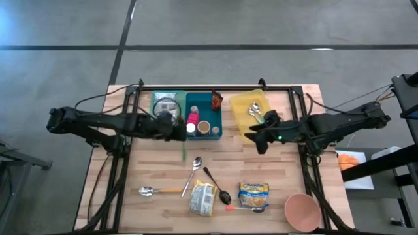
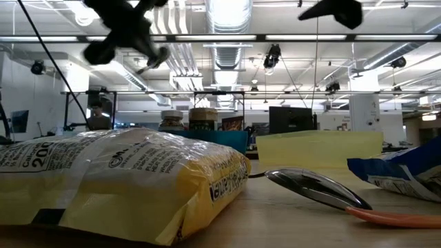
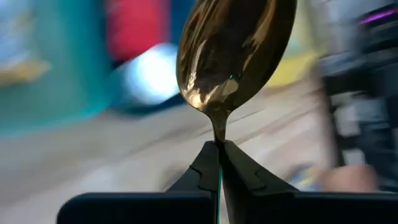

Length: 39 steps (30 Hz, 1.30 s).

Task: Pick & Place Food Item
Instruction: Put the green spoon into the yellow bin

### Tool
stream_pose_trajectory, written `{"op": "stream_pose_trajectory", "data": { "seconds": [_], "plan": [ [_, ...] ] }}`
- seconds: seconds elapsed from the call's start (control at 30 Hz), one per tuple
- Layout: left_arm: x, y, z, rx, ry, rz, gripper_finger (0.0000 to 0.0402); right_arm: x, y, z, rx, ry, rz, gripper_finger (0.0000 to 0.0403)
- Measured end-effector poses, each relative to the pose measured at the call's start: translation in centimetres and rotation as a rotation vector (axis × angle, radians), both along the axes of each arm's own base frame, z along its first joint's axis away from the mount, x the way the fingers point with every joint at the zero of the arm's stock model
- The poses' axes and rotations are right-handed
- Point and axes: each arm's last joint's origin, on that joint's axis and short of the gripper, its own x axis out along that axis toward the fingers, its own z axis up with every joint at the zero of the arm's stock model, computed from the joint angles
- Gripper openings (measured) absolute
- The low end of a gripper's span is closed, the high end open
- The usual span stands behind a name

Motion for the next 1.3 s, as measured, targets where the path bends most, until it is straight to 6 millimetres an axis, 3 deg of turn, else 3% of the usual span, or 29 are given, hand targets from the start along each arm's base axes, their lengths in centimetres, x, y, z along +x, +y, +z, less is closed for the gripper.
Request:
{"op": "stream_pose_trajectory", "data": {
  "seconds": [0.27, 0.63, 0.83, 1.3],
  "plan": [
    [2.4, -0.1, 4.1, 0.191, -0.378, -0.12, 0.0004, 4.4, 0.4, -0.2, -0.054, -0.11, 0.146, 0.023],
    [3.0, -0.5, 5.2, 0.234, -0.499, -0.184, 0.0003, 8.4, -1.7, -1.5, 0.007, -0.2, 0.277, 0.023],
    [4.0, -0.7, 4.6, 0.219, -0.506, -0.218, 0.0003, 10.5, -2.5, -2.2, 0.048, -0.283, 0.36, 0.0233],
    [4.9, -0.9, 4.7, 0.2, -0.559, -0.251, 0.0003, 11.4, -3.7, -3.1, 0.051, -0.275, 0.335, 0.0336]
  ]
}}
